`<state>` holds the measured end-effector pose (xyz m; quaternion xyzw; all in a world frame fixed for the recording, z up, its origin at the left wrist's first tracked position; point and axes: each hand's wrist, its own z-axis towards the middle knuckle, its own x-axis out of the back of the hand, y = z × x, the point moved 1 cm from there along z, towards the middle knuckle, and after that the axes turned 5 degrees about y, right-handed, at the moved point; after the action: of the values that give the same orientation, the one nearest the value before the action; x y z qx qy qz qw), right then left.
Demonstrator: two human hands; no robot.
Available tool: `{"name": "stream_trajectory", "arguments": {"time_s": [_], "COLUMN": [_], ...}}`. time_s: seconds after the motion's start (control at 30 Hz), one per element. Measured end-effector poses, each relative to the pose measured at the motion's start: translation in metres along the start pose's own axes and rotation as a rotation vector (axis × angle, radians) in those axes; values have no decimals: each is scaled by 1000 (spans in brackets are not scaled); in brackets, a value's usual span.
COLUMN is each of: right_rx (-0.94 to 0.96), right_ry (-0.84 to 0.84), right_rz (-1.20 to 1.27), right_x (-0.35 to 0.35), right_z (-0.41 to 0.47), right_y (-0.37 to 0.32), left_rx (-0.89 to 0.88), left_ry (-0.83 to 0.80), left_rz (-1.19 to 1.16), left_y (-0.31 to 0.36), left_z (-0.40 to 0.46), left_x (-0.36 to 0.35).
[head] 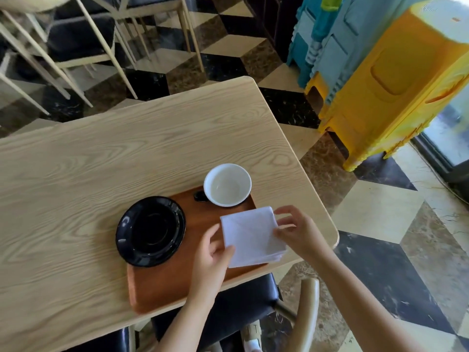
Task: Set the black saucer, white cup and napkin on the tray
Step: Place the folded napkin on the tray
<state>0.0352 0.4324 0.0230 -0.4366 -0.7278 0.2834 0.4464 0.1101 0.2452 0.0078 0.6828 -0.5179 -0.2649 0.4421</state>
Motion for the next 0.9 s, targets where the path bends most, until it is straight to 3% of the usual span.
{"name": "stream_trajectory", "arguments": {"time_s": [0.1,0.2,0.33,0.57,0.7,0.77,0.9], "right_rx": [100,185,325,445,669,739,692], "right_ry": [-29,-28,20,71,166,118,-12], "right_rz": [-191,-332,-438,-836,-949,-969,-1015], "right_x": [-21,-36,-43,-53,-58,-58,-57], "right_z": [3,1,-6,-15,-21,-21,-18], "right_y": [-2,-2,-3,17,24,31,42], "left_rx": [-88,-225,-343,-454,-538,-609,-733], "left_ry": [-39,-2,12,-2,63,38,-50], "left_rz": [113,416,649,797,896,986,1111], "left_y": [-11,-20,-20,-28,-37,-40,-44], "left_z": [0,1,-2,-2,-1,2,3], "left_x": [10,17,18,19,20,21,22]}}
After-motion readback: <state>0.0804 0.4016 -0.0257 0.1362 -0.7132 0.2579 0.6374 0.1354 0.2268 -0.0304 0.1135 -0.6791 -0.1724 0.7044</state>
